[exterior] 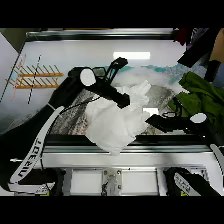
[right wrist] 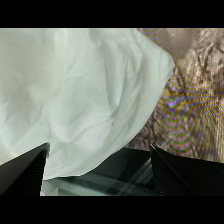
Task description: Fold the clothes and pants, and hang the long-sleeved shirts on hangers.
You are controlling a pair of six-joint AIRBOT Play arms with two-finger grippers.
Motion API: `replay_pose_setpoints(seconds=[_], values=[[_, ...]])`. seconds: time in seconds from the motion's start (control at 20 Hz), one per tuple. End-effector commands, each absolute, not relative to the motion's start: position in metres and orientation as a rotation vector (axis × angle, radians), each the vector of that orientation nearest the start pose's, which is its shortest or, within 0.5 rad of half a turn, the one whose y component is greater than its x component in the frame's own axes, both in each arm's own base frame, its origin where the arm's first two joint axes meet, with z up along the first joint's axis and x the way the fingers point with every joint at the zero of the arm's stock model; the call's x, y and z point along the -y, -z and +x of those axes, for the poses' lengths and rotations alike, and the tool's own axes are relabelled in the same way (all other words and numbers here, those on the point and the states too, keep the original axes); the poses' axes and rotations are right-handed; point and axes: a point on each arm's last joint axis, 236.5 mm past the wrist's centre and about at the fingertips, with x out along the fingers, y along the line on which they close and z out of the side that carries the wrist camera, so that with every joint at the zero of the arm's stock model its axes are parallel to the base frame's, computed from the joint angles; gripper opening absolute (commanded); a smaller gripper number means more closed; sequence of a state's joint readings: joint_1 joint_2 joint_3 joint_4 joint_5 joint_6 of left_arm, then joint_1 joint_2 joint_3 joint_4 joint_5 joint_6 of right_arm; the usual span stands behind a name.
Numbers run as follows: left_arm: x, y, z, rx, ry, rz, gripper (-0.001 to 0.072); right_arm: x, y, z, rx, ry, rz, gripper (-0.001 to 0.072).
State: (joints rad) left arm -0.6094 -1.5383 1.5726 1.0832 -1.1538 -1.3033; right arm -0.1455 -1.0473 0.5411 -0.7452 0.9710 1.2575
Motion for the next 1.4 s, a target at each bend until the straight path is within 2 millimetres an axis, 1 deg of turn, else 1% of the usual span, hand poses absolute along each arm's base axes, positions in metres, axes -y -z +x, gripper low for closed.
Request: replay_pose_setpoints(seconds=[0.0,0.05,0.15,0.25,0.3,0.35,0.4,0.45,0.5,0.55,0.6,0.65,0.7,0.75,0.8,0.85,0.9,0.95,1.0,1.05,1.1,1.15,1.25,1.3,1.35], values=[[0.379,-0.057,0.357,-1.076,0.963,0.26,0.0678,-0.103,0.06,0.291,-1.259,-0.279,0.736,0.0716],[0.385,-0.052,0.366,-1.078,0.946,0.251,0.0677,-0.104,0.063,0.291,-1.267,-0.278,0.735,0.0715],[0.385,-0.041,0.387,-1.089,0.87,0.254,0.0677,-0.108,0.069,0.292,-1.282,-0.277,0.74,0.0715],[0.375,-0.034,0.406,-1.11,0.802,0.266,0.0676,-0.118,0.078,0.292,-1.298,-0.28,0.734,0.0715],[0.372,-0.033,0.41,-1.12,0.792,0.26,0.0663,-0.124,0.083,0.293,-1.306,-0.284,0.731,0.0716],[0.369,-0.034,0.415,-1.124,0.781,0.249,0.0482,-0.131,0.088,0.294,-1.311,-0.286,0.733,0.0716],[0.366,-0.035,0.419,-1.122,0.777,0.238,0.0332,-0.137,0.092,0.296,-1.31,-0.281,0.741,0.0716],[0.364,-0.036,0.421,-1.123,0.773,0.232,0.0152,-0.142,0.096,0.3,-1.306,-0.273,0.752,0.0715],[0.358,-0.037,0.424,-1.127,0.764,0.227,0.0011,-0.145,0.1,0.303,-1.297,-0.262,0.761,0.0709],[0.351,-0.038,0.427,-1.131,0.752,0.221,0.0009,-0.147,0.102,0.307,-1.288,-0.253,0.763,0.0484],[0.344,-0.043,0.429,-1.133,0.742,0.215,0.001,-0.147,0.103,0.309,-1.278,-0.247,0.754,0.0119],[0.335,-0.053,0.433,-1.119,0.729,0.204,0.0009,-0.146,0.101,0.313,-1.264,-0.246,0.752,0.0011],[0.322,-0.072,0.44,-1.085,0.71,0.185,0.0009,-0.144,0.094,0.319,-1.248,-0.258,0.732,0.001],[0.307,-0.098,0.447,-1.033,0.689,0.163,0.0009,-0.141,0.079,0.327,-1.222,-0.288,0.692,0.0009],[0.291,-0.129,0.451,-0.972,0.666,0.139,0.0009,-0.135,0.057,0.336,-1.187,-0.322,0.631,0.0009],[0.27,-0.167,0.452,-0.899,0.639,0.115,0.0009,-0.125,0.025,0.348,-1.128,-0.356,0.562,0.0009],[0.249,-0.205,0.448,-0.825,0.614,0.094,0.0009,-0.113,-0.017,0.36,-1.054,-0.373,0.5,0.0009],[0.227,-0.246,0.439,-0.744,0.588,0.076,0.0009,-0.099,-0.061,0.37,-0.972,-0.379,0.445,0.0009],[0.207,-0.285,0.423,-0.663,0.565,0.061,0.0009,-0.086,-0.109,0.376,-0.877,-0.378,0.387,0.0008],[0.191,-0.319,0.406,-0.591,0.548,0.053,0.0009,-0.073,-0.163,0.378,-0.765,-0.368,0.329,0.0008],[0.176,-0.351,0.384,-0.518,0.535,0.047,0.0009,-0.062,-0.215,0.375,-0.656,-0.356,0.28,0.0008],[0.164,-0.377,0.362,-0.455,0.524,0.043,0.0009,-0.056,-0.261,0.368,-0.554,-0.345,0.244,0.0008],[0.147,-0.419,0.32,-0.34,0.512,0.039,0.0009,-0.049,-0.341,0.348,-0.37,-0.319,0.192,0.0008],[0.141,-0.435,0.3,-0.297,0.511,0.034,0.0009,-0.049,-0.373,0.336,-0.3,-0.311,0.189,0.0008],[0.136,-0.447,0.281,-0.263,0.51,0.019,0.0009,-0.05,-0.395,0.326,-0.25,-0.307,0.183,0.0007]])
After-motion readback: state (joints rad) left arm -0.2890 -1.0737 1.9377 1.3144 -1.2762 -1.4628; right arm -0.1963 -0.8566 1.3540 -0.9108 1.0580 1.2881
